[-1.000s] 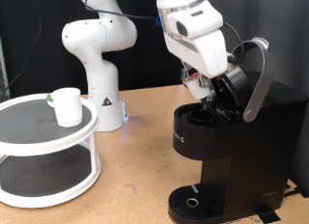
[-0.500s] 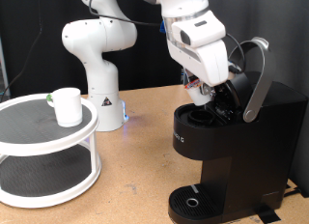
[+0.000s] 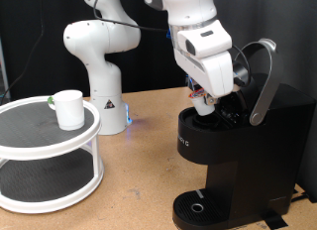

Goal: Make a cup of coffee with the keurig machine

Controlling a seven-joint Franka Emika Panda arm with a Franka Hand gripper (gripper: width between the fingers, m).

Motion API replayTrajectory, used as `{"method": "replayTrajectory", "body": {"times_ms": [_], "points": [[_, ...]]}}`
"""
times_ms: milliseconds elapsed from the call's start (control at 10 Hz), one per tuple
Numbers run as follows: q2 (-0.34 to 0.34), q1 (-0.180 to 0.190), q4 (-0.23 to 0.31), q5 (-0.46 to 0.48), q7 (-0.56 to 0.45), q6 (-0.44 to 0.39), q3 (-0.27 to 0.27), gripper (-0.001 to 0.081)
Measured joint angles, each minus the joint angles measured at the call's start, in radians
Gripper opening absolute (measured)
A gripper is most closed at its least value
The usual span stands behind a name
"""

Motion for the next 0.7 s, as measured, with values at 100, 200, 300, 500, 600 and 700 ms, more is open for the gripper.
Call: {"method": "replayTrajectory", "body": {"times_ms": [100, 200, 300, 500, 600, 700], "points": [[0.003, 0.0, 0.003, 0.0, 0.0, 0.0, -0.001, 0.0424], [0.005, -0.001, 0.004, 0.001, 0.0, 0.0, -0.002, 0.0424], [0.007, -0.001, 0.005, 0.001, 0.0, -0.002, -0.002, 0.0424], [0.015, -0.004, 0.005, 0.002, -0.002, -0.013, -0.003, 0.0424], [0.019, -0.005, 0.005, 0.003, -0.005, -0.015, -0.004, 0.0424], [0.022, -0.007, 0.005, 0.006, -0.009, -0.016, -0.004, 0.0424]]}}
